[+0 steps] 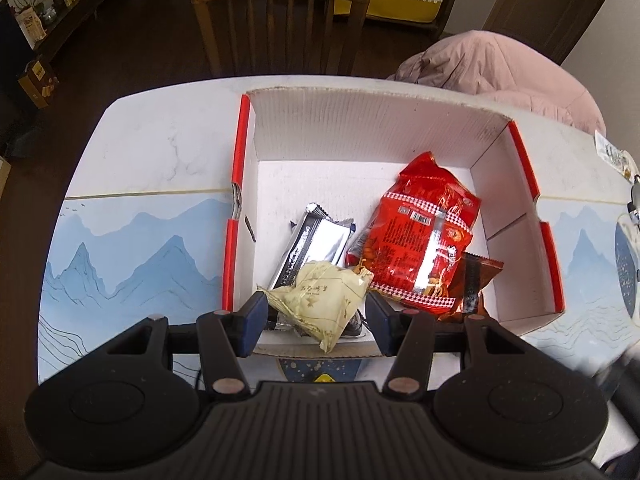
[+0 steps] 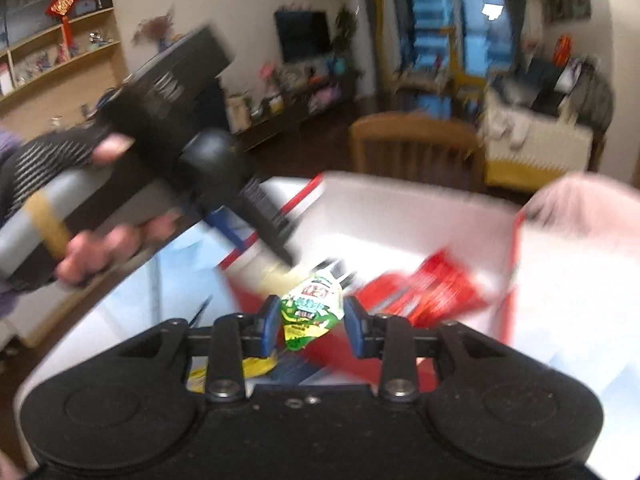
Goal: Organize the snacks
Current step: 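Lower the green jelly cup into the box and open the right gripper, then grasp the black packet with the left gripper while the right moves to the yellow stick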
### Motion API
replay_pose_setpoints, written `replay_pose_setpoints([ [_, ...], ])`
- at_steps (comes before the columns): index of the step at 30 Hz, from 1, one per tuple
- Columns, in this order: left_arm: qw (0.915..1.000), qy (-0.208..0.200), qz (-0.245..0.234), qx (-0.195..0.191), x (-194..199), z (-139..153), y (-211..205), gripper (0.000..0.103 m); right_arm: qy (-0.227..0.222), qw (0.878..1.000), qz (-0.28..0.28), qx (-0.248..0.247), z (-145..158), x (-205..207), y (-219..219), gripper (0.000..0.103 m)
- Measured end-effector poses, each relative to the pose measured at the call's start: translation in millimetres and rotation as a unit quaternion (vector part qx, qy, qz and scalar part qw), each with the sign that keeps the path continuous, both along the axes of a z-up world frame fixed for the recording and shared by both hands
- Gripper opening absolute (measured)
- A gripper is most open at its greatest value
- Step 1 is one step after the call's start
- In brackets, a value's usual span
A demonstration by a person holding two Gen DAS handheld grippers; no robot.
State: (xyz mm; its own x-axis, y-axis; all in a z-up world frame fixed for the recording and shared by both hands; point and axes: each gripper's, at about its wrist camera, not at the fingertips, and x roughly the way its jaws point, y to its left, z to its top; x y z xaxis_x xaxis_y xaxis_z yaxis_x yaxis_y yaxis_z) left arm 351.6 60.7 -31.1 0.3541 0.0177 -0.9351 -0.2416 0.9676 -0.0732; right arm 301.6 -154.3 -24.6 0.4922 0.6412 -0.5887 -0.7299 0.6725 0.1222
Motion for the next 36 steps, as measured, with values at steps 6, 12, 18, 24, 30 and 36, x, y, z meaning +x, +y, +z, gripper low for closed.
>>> replay_pose_setpoints([
  [6, 1.0, 0.0, 0.009, 0.001, -2, -1, -2, 0.053, 0.036, 0.995, -0.076, -0.044, -18, 56, 6, 0.033],
  [12, 0.9999, 0.005, 0.011, 0.005, -2, -7, -5, 0.053, 0.078, 0.989, -0.11, -0.061, -46, 79, 10, 0.034],
  [18, 0.9999, 0.008, 0.013, 0.006, -3, -9, -7, 0.053, 0.087, 0.987, -0.105, -0.082, -56, 77, 15, 0.036],
  [24, 0.9999, -0.001, 0.011, 0.006, -16, 2, -6, 0.053, 0.085, 0.989, -0.103, -0.065, -41, 63, 4, 0.037],
  [30, 0.9996, -0.027, 0.008, 0.0, -41, 26, 0, 0.053, 0.073, 0.992, -0.095, -0.048, -13, 36, -3, 0.04],
  [36, 0.9988, -0.048, 0.003, -0.005, -78, 46, 6, 0.053, 0.058, 0.994, -0.088, -0.029, 10, 4, -7, 0.041],
])
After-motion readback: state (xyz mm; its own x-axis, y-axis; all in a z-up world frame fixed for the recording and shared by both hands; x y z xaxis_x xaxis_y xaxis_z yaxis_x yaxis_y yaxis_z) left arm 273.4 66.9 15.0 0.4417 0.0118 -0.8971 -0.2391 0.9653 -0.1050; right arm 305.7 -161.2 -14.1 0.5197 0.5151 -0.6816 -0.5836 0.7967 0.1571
